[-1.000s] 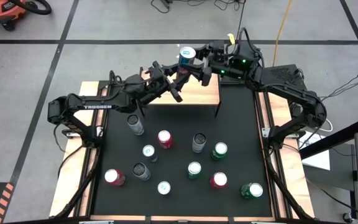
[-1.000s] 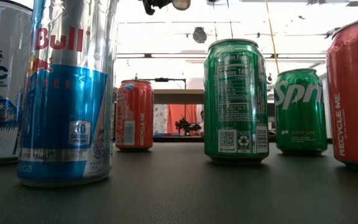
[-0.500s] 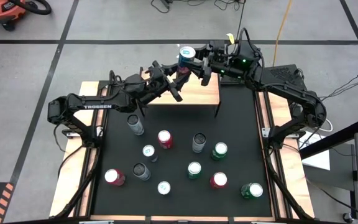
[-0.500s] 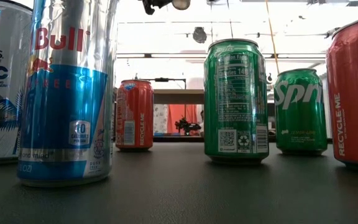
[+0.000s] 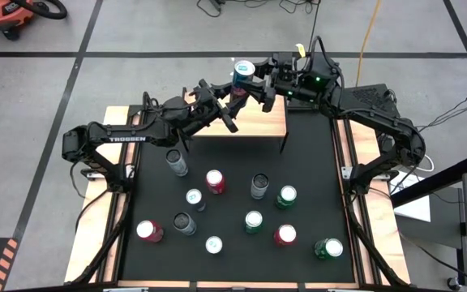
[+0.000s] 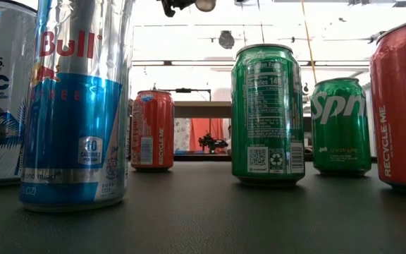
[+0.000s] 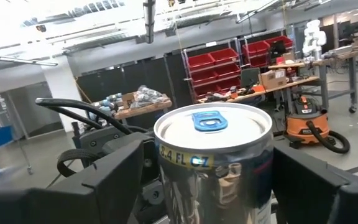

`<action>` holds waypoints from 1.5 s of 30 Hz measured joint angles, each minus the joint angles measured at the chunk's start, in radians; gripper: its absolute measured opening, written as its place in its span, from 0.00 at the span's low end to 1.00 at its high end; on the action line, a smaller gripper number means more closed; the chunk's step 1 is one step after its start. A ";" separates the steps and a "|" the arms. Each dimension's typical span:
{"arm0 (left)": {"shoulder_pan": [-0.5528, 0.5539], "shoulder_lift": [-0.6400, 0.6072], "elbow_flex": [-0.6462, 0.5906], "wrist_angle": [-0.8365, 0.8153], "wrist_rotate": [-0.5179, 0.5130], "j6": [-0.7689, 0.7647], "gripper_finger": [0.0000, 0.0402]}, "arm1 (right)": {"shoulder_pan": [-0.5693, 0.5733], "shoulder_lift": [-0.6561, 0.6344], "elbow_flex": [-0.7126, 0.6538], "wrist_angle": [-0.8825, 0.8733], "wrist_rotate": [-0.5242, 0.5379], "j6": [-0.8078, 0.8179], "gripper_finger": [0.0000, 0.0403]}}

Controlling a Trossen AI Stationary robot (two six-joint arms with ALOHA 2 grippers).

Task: Place canned beverage on shelf
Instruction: Put the top right blue soda can on the shelf

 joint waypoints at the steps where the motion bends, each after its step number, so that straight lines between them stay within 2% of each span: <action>1: 0.000 0.000 0.000 0.000 0.000 0.000 0.54 | 0.000 0.000 0.000 0.001 -0.004 0.000 0.74; 8: 0.000 0.000 0.000 0.001 0.001 0.000 0.54 | 0.000 0.000 0.000 0.004 0.001 0.000 0.67; 19: -0.004 0.000 0.000 0.001 0.000 -0.002 0.54 | 0.001 0.002 0.000 0.008 0.022 -0.016 0.65; 30: -0.007 0.000 0.000 0.002 -0.005 -0.003 0.54 | 0.001 0.002 0.000 0.018 0.021 -0.041 0.52; 38: -0.007 0.000 0.000 0.000 -0.004 -0.001 0.55 | 0.001 0.002 0.000 0.018 0.022 -0.043 0.52; 41: -0.007 0.000 0.000 -0.010 -0.004 -0.004 0.59 | 0.000 0.002 0.000 0.015 0.020 -0.043 0.52; 45: -0.009 0.000 0.000 -0.014 0.000 -0.005 0.73 | -0.012 0.001 -0.001 0.006 0.017 -0.042 0.52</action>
